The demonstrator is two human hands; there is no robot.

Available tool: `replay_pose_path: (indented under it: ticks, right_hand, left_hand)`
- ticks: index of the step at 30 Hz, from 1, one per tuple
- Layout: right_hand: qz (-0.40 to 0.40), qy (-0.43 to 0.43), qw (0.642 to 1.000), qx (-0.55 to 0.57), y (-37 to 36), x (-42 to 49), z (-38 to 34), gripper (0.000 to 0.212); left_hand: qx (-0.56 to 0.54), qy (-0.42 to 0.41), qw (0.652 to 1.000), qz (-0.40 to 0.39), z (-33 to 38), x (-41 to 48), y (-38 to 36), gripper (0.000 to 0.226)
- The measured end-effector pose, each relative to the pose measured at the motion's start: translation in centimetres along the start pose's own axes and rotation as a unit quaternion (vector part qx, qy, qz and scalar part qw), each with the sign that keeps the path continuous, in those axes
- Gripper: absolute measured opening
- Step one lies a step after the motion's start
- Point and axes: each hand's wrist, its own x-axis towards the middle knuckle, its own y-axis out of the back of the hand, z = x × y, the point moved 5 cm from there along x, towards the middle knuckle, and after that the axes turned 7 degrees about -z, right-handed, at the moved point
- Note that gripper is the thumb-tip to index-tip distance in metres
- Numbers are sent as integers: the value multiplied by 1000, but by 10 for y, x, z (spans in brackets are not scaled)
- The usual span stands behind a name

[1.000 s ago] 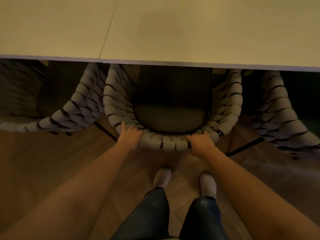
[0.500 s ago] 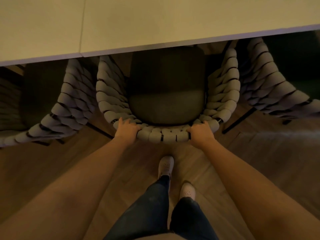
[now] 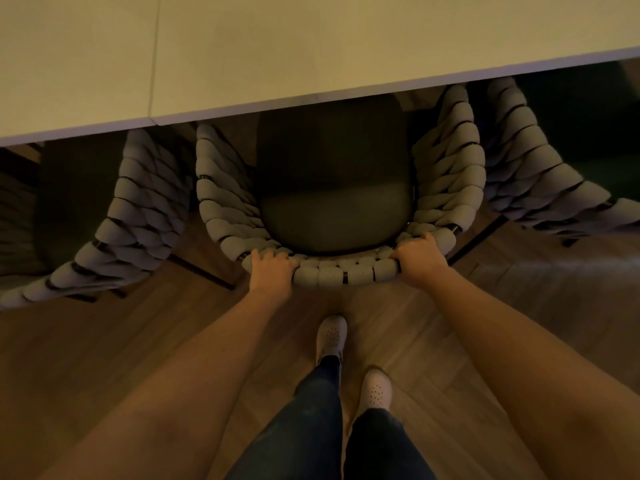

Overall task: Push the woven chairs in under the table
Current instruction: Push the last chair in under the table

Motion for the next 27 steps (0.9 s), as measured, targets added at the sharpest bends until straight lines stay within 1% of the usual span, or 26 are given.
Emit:
replay_pose_path:
  ticks: [3,5,14,18,23,27]
  right_hand:
    - [-8,-12,1000,-13,5,12,13,21]
    - [5,-15,1000,-18,8,17,18,21]
    - [13,-14,1000,-24,15,31,21,16]
    - [14,-25,999,-22,14,33,21,15]
    - [39,-25,999,-19,11,35,23,16]
    - [33,-20,999,-35,12,34,22,20]
  left_hand:
    - [-16,-10,1000,-8,7,7,8,46]
    - [-22,-13,1000,-4,9,11,14,46]
    - [-12,-21,1000,0,0,24,24,41]
    - [-9,-17,1000,-12,0,23,25,42]
    - [-10,-11,1000,1,0,28,23,41]
    - [2,-13,999,-35,1,31,21,46]
